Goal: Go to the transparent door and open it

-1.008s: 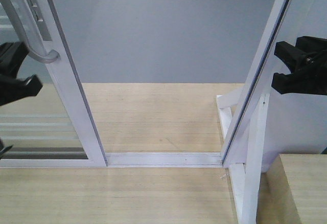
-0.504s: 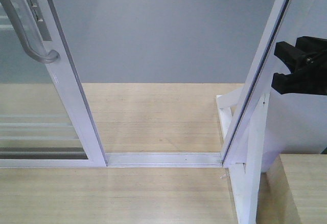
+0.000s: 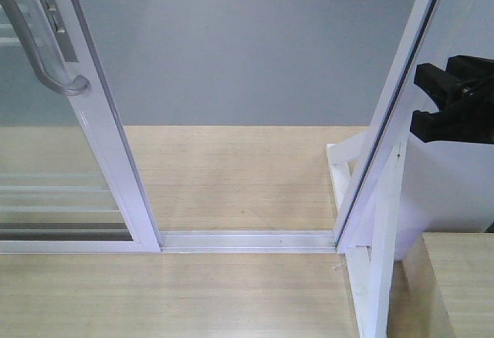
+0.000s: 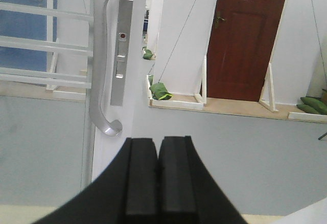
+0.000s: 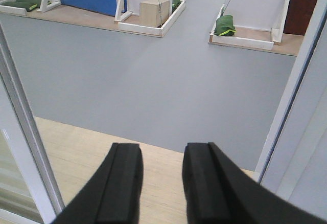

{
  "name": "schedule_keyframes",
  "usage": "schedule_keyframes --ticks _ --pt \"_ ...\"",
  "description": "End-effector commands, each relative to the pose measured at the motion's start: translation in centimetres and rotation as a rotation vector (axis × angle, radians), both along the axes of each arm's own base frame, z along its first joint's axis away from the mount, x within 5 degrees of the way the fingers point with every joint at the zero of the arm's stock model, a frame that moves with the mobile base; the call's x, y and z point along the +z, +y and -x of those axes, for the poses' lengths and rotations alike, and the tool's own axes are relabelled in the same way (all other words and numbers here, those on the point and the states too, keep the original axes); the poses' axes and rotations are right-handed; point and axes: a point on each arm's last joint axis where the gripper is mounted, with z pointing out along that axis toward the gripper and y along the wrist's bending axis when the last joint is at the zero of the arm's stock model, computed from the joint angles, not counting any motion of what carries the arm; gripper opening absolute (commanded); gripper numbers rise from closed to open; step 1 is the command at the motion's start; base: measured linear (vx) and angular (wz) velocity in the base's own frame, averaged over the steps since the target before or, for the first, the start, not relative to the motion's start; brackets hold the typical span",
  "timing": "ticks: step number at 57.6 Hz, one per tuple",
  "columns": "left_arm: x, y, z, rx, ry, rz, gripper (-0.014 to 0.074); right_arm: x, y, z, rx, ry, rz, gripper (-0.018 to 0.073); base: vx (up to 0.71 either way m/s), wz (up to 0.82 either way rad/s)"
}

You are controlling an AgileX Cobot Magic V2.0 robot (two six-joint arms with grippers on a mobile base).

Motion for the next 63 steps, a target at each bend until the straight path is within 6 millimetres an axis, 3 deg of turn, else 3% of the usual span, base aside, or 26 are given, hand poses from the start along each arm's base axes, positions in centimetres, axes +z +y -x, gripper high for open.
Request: schedule_keyframes --ticks 1,27,35,46,63 --pt "-0.4 0.0 -0.1 -0.004 -0.033 0.012 -0.0002 2.0 -0.2 0.0 -0.016 -0.124 -0.031 0.0295 0.00 0.00" --pt "-0.4 0.0 -0.1 -0.004 -0.033 0.012 -0.0002 2.0 -0.2 0.0 -0.015 -0.125 -0.028 0.0295 0.00 0.00" --pt "-0.4 0.0 -0.1 -0.004 -0.033 0.012 -0.0002 1.6 -0.9 0.5 -0.018 -0.185 0.122 0.0243 0.00 0.00" --pt "-0.4 0.0 -0.1 -0.004 -0.033 0.012 -0.0002 -0.2 -3.6 3.8 -0.164 -0.285 0.025 -0.0007 0.00 0.00" --pt "-0.4 0.0 -0.1 -0.004 -0.033 0.012 -0.0002 -4.3 -6.4 9.8 -0.417 -0.419 0.002 -0.0011 0.00 0.00"
